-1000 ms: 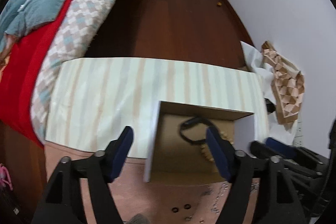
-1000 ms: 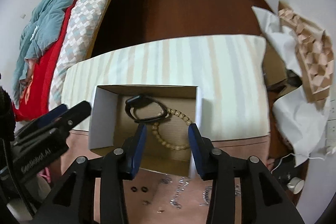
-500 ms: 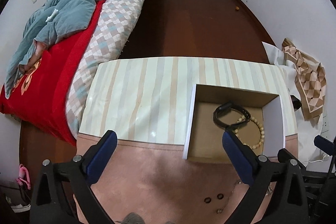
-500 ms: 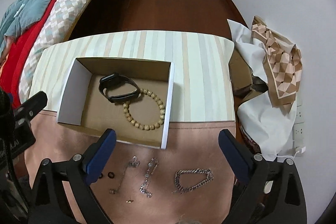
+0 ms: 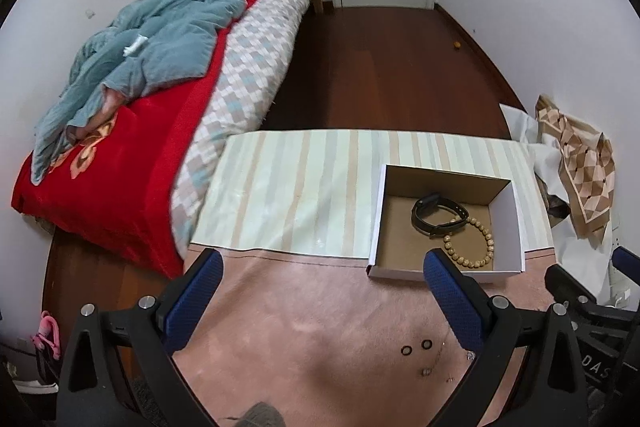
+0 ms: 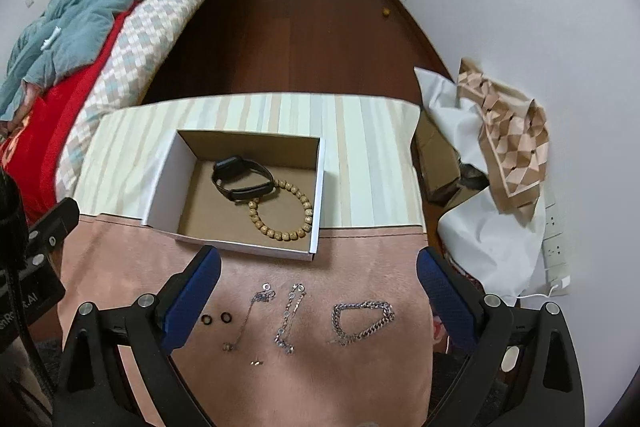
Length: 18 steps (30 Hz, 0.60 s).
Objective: Organize jewelry
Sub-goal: 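Move both grippers back over the remaining silver jewelry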
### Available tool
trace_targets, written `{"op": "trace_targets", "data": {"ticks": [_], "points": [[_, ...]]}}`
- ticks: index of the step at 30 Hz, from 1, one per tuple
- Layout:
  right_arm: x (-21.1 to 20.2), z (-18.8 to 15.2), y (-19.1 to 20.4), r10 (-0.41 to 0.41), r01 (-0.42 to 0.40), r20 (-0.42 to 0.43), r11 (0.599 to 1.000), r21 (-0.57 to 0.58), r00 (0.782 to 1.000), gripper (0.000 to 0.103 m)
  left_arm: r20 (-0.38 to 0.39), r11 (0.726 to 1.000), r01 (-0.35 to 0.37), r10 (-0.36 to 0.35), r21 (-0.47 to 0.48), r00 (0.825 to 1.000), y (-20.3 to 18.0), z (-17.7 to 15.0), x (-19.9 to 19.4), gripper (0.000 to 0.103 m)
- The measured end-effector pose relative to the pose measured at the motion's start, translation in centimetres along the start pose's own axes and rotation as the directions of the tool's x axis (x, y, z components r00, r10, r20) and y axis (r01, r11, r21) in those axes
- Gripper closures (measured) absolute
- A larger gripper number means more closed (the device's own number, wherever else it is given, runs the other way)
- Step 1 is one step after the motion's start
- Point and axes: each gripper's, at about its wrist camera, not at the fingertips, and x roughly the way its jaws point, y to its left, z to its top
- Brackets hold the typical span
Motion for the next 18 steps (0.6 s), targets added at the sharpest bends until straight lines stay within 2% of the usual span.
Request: {"op": "trace_targets", "data": {"ticks": [11,18], "points": [[-7.5,-2.6,0.1,0.025,-0.026,0.111,1.000,0.008,0.994,0.004,0.098,1.000,0.012,-0.011,-0.015,0.995,1.2,-2.0,-6.5,0.001],[-11.1,-4.7,-0.6,0.059,-0.065,0.160,0.997,0.037,0.985,0.003,0.138,0.999,0.019,-0.015,-0.029,0.990,1.6,-3.5,-9.1,0.001]]}}
